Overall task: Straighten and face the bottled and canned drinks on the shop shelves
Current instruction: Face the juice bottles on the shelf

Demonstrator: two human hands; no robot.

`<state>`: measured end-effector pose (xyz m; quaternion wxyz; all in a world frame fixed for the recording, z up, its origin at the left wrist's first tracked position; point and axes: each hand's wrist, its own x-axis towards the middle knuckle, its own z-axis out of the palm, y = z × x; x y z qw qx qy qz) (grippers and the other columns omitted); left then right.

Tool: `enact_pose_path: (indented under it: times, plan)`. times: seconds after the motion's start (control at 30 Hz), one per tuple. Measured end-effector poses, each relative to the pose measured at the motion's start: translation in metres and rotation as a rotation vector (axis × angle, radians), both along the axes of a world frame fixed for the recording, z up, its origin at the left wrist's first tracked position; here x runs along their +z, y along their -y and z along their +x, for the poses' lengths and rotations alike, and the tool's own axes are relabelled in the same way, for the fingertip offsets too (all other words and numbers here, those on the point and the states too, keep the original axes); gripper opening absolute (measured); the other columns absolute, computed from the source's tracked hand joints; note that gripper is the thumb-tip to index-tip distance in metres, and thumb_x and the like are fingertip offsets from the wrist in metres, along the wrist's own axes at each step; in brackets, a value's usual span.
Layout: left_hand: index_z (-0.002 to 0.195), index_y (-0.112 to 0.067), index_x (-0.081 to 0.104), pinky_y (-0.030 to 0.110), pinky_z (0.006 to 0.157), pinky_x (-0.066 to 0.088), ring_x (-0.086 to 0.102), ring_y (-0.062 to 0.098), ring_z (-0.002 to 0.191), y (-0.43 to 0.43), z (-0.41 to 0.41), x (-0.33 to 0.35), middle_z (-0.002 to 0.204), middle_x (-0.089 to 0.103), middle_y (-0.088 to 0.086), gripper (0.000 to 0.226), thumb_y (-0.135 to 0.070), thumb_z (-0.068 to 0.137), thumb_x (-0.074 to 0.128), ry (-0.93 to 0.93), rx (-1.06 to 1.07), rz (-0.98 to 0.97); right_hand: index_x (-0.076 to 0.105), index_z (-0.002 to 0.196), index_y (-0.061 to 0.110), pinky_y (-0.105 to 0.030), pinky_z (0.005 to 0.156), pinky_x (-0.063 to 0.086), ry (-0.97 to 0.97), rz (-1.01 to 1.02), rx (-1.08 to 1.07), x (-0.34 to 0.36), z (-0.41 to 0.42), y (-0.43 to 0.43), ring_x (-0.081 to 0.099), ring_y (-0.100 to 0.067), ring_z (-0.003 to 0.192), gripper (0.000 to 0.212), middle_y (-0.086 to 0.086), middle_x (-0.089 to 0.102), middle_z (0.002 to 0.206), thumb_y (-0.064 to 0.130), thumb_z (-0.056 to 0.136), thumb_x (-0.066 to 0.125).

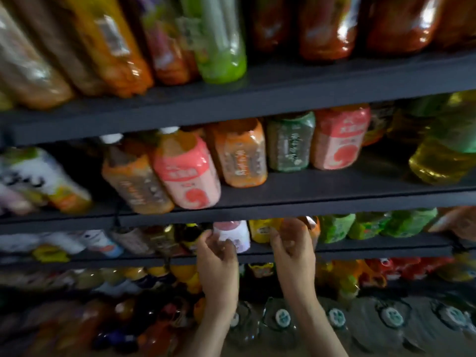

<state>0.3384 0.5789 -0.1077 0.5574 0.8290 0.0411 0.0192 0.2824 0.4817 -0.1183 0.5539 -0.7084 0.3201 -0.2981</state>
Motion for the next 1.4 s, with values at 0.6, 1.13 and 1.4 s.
enact_pose_path:
  times: [0.6, 1.13, 1.4]
  plan:
    - [0.145, -0.005, 0.019, 0.022, 0.1, 0.023, 0.027, 0.03, 0.13, -0.087, 0.138, 0.061, 0.143, 0.028, 0.021, 0.1, -0.045, 0.073, 0.075, 0.373, 0.102, 0.143, 0.029, 0.14, -0.005, -0.035, 0.098, 0.033, 0.048, -0.282, -0.202, 0.071, 0.161, -0.126, 0.037, -0.038, 0.122, 0.094, -0.025, 0.037, 0.136, 0.027, 0.068, 0.081]
    - [0.119, -0.023, 0.037, 0.015, 0.085, 0.042, 0.051, 0.003, 0.106, -0.124, 0.153, 0.07, 0.112, 0.047, -0.005, 0.095, -0.032, 0.041, 0.091, 0.307, 0.017, 0.02, 0.011, 0.149, 0.013, -0.03, 0.113, 0.025, 0.157, -0.136, -0.074, 0.067, 0.135, -0.15, 0.019, -0.014, 0.141, 0.097, -0.005, 0.022, 0.151, 0.029, 0.078, 0.076]
    - [0.113, -0.025, 0.037, 0.015, 0.074, 0.036, 0.05, 0.012, 0.097, -0.147, 0.086, 0.072, 0.103, 0.046, -0.009, 0.058, -0.027, 0.072, 0.077, 0.219, -0.093, 0.003, 0.025, 0.14, 0.039, -0.033, 0.104, 0.042, 0.068, 0.032, 0.334, 0.088, 0.101, -0.178, 0.04, -0.003, 0.128, 0.096, 0.015, 0.04, 0.136, 0.061, 0.061, 0.074]
